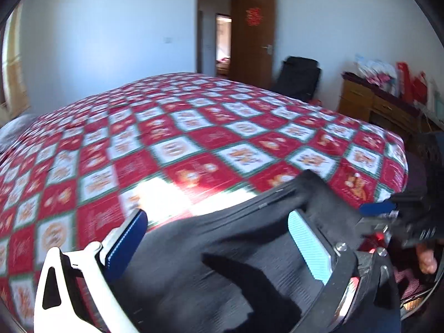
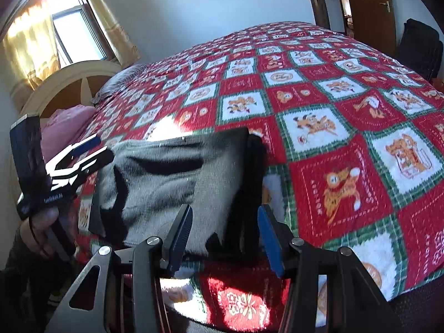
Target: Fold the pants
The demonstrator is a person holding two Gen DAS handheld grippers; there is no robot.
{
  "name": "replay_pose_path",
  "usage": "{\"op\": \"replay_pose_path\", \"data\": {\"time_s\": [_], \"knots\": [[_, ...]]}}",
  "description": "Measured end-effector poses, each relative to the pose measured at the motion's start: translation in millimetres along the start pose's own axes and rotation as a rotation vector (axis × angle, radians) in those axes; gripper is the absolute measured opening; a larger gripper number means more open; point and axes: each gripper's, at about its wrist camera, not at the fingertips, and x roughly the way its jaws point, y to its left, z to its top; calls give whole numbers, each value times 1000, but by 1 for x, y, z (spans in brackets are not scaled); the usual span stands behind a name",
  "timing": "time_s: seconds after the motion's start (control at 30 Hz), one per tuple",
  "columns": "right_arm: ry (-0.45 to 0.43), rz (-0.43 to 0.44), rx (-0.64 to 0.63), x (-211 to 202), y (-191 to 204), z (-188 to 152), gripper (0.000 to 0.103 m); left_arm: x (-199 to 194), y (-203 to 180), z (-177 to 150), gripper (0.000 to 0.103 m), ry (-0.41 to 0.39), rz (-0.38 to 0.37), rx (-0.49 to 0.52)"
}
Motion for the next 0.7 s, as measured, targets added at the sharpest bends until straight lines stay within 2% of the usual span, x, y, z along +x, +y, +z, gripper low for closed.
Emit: {"op": "replay_pose_path", "data": {"time_s": [0.03,0.1,0.17,0.23,0.27,0.37,0.5,0.53,0.6,0.7], "knots": [[20,6,6,5,-3,-3,25,14,-13,5,103,26,-31,19],[29,19,11,9,-8,-8,23,37,-29,8,103,85,-56,38],[20,19,-13,8,-6,-9,18,64,-42,5,103,157,-31,79],[23,11,-46,8,-3,-11,14,85,-43,-1,103,217,25,96],[37,-2,-55,11,-3,-13,14,89,-40,-2,103,223,1,70],[52,-1,-34,22,-12,-17,14,92,-33,-6,103,217,-45,27],[58,22,-24,16,-14,-13,16,77,-35,-4,103,198,-42,35],[48,27,-15,12,-14,-12,16,66,-34,-3,103,171,-38,33],[8,19,1,1,-13,-9,33,46,-30,0,103,122,-36,30],[-145,-30,-42,-24,2,3,39,16,-18,-3,103,54,-14,16]]}}
